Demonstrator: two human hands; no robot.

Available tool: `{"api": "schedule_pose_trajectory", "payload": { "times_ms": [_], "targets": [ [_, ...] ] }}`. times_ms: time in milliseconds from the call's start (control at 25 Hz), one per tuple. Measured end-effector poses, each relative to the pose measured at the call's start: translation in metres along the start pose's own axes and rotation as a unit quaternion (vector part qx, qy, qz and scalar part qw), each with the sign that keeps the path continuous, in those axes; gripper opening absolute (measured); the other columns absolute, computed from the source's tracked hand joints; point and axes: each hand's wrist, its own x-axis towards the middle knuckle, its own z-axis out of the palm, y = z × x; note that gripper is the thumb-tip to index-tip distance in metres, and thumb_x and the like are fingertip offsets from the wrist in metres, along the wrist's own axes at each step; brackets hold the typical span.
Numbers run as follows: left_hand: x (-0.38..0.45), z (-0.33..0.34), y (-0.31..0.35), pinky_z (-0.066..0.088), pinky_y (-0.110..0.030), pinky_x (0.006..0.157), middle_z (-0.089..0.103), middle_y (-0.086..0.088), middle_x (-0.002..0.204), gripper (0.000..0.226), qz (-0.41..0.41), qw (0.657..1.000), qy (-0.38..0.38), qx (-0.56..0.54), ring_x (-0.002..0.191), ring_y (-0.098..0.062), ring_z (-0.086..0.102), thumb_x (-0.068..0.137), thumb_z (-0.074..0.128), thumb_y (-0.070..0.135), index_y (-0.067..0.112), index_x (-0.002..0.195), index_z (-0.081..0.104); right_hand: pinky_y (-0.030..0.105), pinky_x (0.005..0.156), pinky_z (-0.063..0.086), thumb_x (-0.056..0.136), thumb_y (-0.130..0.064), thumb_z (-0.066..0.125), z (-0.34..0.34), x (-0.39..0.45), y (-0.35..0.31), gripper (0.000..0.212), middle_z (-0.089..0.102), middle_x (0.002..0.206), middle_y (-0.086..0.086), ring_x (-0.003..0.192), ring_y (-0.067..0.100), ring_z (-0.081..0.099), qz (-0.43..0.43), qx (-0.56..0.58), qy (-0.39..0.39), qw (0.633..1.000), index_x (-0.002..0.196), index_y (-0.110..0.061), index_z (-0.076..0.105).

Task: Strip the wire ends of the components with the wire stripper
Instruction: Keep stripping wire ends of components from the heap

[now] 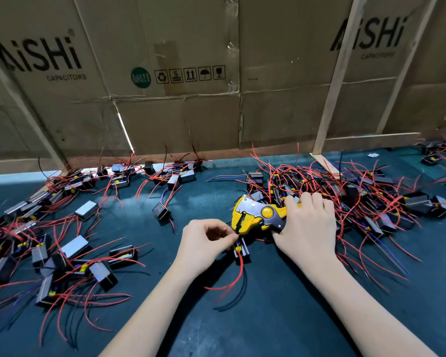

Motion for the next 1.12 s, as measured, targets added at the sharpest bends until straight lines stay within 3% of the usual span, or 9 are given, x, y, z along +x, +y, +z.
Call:
{"api": "schedule_pose_trajectory", "payload": {
  "times_ms": [240, 640, 760, 1000, 1120],
  "targets": [
    [-0.001, 0.002, 0.002, 0.043, -0.012, 0.058, 0.066, 0.004, 0.058, 0.012, -0.019, 0.997, -0.012, -0.075, 0.054, -0.004, 0.057, 0.082, 0.075, 0.009, 0.008, 0.07, 0.072, 0.04, 0.072, 0.034, 0.051, -0.037, 0.084, -0.001, 0.001, 0.005, 0.053, 0.055, 0.079, 0.016, 0.081, 0.033, 0.05, 0.021, -0.003, -0.01, 1.0, 0.088, -0.005, 0.065],
    [0.001, 0.003, 0.005, 0.042, -0.013, 0.054, 0.062, 0.003, 0.054, 0.018, -0.051, 0.996, 0.002, -0.079, 0.05, -0.004, 0.052, 0.08, 0.076, 0.008, 0.012, 0.063, 0.072, 0.04, 0.069, 0.037, 0.048, -0.037, 0.08, -0.005, -0.001, 0.001, 0.044, 0.057, 0.073, 0.014, 0.072, 0.032, 0.052, -0.006, 0.008, 0.005, 1.0, 0.072, -0.006, 0.059],
    [0.001, 0.001, 0.003, 0.041, -0.014, 0.053, 0.065, 0.002, 0.058, 0.013, -0.059, 0.994, -0.011, -0.088, 0.05, -0.003, 0.051, 0.08, 0.078, 0.013, 0.009, 0.068, 0.075, 0.039, 0.069, 0.036, 0.049, -0.04, 0.079, -0.005, 0.0, 0.001, 0.041, 0.058, 0.067, 0.01, 0.066, 0.03, 0.053, -0.012, -0.001, -0.015, 1.0, 0.065, -0.009, 0.058],
    [0.004, -0.009, 0.0, 0.051, -0.02, 0.068, 0.073, -0.001, 0.071, 0.008, -0.044, 0.994, -0.097, -0.036, 0.064, -0.008, 0.064, 0.077, 0.082, 0.018, 0.014, 0.077, 0.076, 0.036, 0.065, 0.031, 0.048, -0.037, 0.079, -0.004, 0.0, 0.002, 0.035, 0.051, 0.052, 0.004, 0.052, 0.026, 0.052, -0.021, 0.007, -0.049, 0.999, 0.052, -0.015, 0.051],
    [0.004, -0.011, -0.002, 0.054, -0.027, 0.077, 0.075, -0.002, 0.075, 0.006, -0.033, 0.995, -0.099, -0.002, 0.068, -0.009, 0.067, 0.077, 0.082, 0.016, 0.015, 0.077, 0.075, 0.036, 0.065, 0.031, 0.048, -0.037, 0.079, -0.003, 0.0, 0.002, 0.036, 0.051, 0.053, 0.004, 0.053, 0.027, 0.051, -0.023, 0.011, -0.039, 0.999, 0.052, -0.014, 0.051]
  ]
}}
